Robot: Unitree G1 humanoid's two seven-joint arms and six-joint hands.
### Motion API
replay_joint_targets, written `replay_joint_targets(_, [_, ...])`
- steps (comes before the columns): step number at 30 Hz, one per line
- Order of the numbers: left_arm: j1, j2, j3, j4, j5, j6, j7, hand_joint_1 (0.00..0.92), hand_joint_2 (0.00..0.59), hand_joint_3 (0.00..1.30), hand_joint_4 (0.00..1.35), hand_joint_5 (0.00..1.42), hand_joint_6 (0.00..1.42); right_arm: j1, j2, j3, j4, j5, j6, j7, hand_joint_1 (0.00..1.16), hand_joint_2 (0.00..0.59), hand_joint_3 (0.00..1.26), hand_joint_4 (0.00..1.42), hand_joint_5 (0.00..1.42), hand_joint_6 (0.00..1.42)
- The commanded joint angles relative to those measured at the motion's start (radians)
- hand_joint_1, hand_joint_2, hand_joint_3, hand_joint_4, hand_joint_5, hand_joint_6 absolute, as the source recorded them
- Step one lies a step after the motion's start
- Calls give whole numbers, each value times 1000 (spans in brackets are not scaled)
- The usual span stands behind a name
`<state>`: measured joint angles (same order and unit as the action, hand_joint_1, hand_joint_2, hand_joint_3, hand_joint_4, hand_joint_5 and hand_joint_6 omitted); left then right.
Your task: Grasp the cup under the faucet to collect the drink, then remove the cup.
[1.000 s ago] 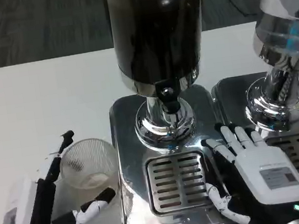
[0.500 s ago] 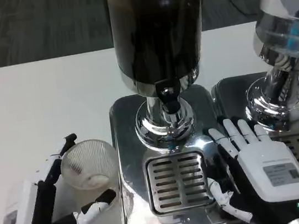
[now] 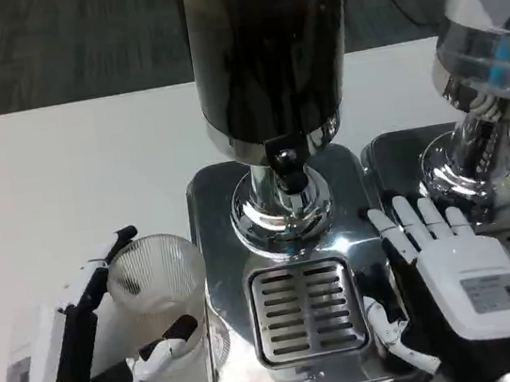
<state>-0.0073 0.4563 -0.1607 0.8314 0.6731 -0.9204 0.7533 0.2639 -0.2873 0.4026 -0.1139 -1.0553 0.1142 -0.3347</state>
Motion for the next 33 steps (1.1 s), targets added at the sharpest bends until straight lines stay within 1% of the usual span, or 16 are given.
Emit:
replay_joint_targets(1, [1, 0, -6, -7, -3, 0, 15, 527, 183, 214, 240, 511, 388, 10, -6, -5, -12, 9, -1, -3, 271, 522, 97, 0, 0, 0])
replay_joint_targets(4, [3, 1, -7, -12, 4, -1, 26, 552, 202, 217, 248, 528, 423, 9, -6, -7, -10, 14, -1, 5, 271, 522, 97, 0, 0, 0])
replay_joint_targets(7, [6, 2, -8, -21, 14, -2, 49, 579, 216, 261, 305, 616, 565, 8, -10, -9, -10, 17, -5, 4, 271, 522, 97, 0, 0, 0])
replay_joint_targets(9, [7, 3, -11, -21, 16, -1, 57, 595, 213, 312, 355, 671, 652, 6, -11, -10, -9, 19, -6, 4, 271, 522, 98, 0, 0, 0])
replay_joint_targets(12, [6, 7, -18, -25, 28, 3, 71, 606, 204, 339, 386, 695, 698, -4, -7, -5, 2, 22, -8, 1, 266, 510, 105, 0, 0, 0])
replay_joint_targets(22, [13, 24, -26, -61, 97, 29, 164, 622, 203, 363, 410, 706, 709, -7, -5, -1, 11, 25, -8, -7, 251, 513, 105, 0, 0, 0])
replay_joint_targets(33, [5, 29, -43, -56, 132, 43, 213, 635, 206, 374, 417, 706, 738, -9, 4, 1, 16, 27, -5, -7, 241, 514, 106, 0, 0, 0])
